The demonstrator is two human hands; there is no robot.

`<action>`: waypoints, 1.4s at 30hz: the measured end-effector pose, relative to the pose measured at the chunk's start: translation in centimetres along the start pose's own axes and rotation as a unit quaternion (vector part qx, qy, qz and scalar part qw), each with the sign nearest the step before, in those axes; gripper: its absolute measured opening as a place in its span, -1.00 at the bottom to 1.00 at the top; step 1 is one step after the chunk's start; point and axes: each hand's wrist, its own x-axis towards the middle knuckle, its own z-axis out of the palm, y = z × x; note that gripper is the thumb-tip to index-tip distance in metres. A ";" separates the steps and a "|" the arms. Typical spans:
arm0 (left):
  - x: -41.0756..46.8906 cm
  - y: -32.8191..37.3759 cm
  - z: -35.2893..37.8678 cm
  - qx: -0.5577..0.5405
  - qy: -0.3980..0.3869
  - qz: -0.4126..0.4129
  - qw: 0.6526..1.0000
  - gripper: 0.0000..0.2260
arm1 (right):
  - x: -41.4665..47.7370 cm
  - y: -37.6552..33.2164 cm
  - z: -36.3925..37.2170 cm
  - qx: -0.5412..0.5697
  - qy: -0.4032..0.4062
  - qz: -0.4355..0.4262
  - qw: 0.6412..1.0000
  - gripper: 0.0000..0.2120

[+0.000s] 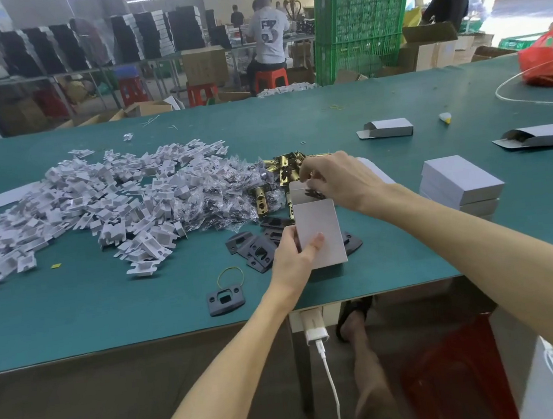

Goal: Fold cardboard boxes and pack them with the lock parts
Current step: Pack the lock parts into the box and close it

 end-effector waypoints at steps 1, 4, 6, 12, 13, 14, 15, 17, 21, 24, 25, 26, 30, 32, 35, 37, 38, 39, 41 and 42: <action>0.0 0.0 0.0 0.000 0.001 0.000 1.000 -0.71 | -0.1 -0.1 -0.1 -0.016 0.001 -0.008 1.000 -0.81; 0.0 0.0 0.0 0.001 -0.001 0.001 1.000 -0.70 | -0.3 -0.4 -0.3 -0.040 0.007 -0.022 0.999 -0.76; 0.0 0.1 0.0 -0.001 -0.002 0.001 1.000 -0.70 | -0.4 -0.5 -0.3 -0.060 -0.001 -0.033 0.998 -0.71; -0.1 0.1 0.0 -0.005 -0.005 0.000 1.000 -0.73 | -0.9 -0.8 -0.2 -0.138 -0.018 -0.069 0.988 -0.69; -0.1 0.1 0.0 -0.003 -0.004 0.000 1.000 -0.73 | -1.0 -0.9 -0.2 -0.137 -0.017 -0.067 0.988 -0.69; -0.1 0.0 0.0 -0.001 -0.004 0.000 1.000 -0.73 | -0.9 -0.9 -0.3 -0.135 -0.019 -0.066 0.988 -0.69; 0.0 0.0 0.0 -0.001 -0.003 0.000 1.000 -0.73 | -0.9 -1.0 -0.3 -0.134 -0.023 -0.065 0.989 -0.69; 0.0 -0.1 -0.1 -0.002 -0.004 -0.001 1.000 -0.72 | -1.0 -1.3 -0.3 -0.140 -0.049 -0.066 0.987 -0.68; 0.0 -0.1 -0.1 -0.002 -0.006 -0.002 1.000 -0.71 | -1.3 -1.4 -0.4 -0.152 -0.064 -0.048 0.985 -0.68; 0.0 -0.2 -0.1 -0.003 -0.007 0.000 1.000 -0.72 | -0.9 -0.9 0.1 -0.142 -0.087 -0.040 0.985 -0.75; 0.0 -0.2 -0.1 -0.003 -0.007 0.000 1.000 -0.73 | -0.7 -0.8 0.3 -0.124 -0.106 -0.040 0.986 -0.79; 0.0 -0.1 -0.1 -0.004 -0.008 -0.001 1.000 -0.73 | -0.6 -0.8 0.5 -0.098 -0.132 -0.040 0.986 -0.84; 0.0 -0.1 -0.1 -0.007 -0.009 -0.006 1.000 -0.72 | -1.1 -0.4 1.4 0.031 -0.118 -0.022 0.992 -0.83; -0.1 -0.1 -0.1 -0.007 -0.007 -0.005 1.000 -0.70 | -2.0 0.4 2.2 0.077 -0.036 -0.032 0.996 -0.77; 0.0 -0.2 -0.1 -0.004 -0.006 0.000 1.000 -0.69 | -4.0 1.6 4.2 0.138 0.100 -0.005 0.985 -0.69; 0.1 -0.2 -0.1 -0.011 -0.007 -0.001 1.000 -0.67 | -5.2 1.9 5.2 0.255 0.095 0.081 0.959 -0.54; 0.1 -0.2 -0.1 -0.012 -0.007 -0.001 1.000 -0.66 | -5.7 2.0 5.7 0.325 0.066 0.123 0.935 -0.47; 0.1 -0.2 -0.1 -0.012 -0.008 -0.001 1.000 -0.66 | -6.1 2.1 6.2 0.383 0.035 0.155 0.910 -0.42; 0.1 -0.2 0.0 -0.010 -0.008 0.002 1.000 -0.67 | -6.8 2.3 6.9 0.446 0.008 0.190 0.874 -0.40; 0.1 -0.2 0.0 -0.010 -0.009 0.003 1.000 -0.67 | -7.0 2.3 7.0 0.471 0.010 0.192 0.861 -0.42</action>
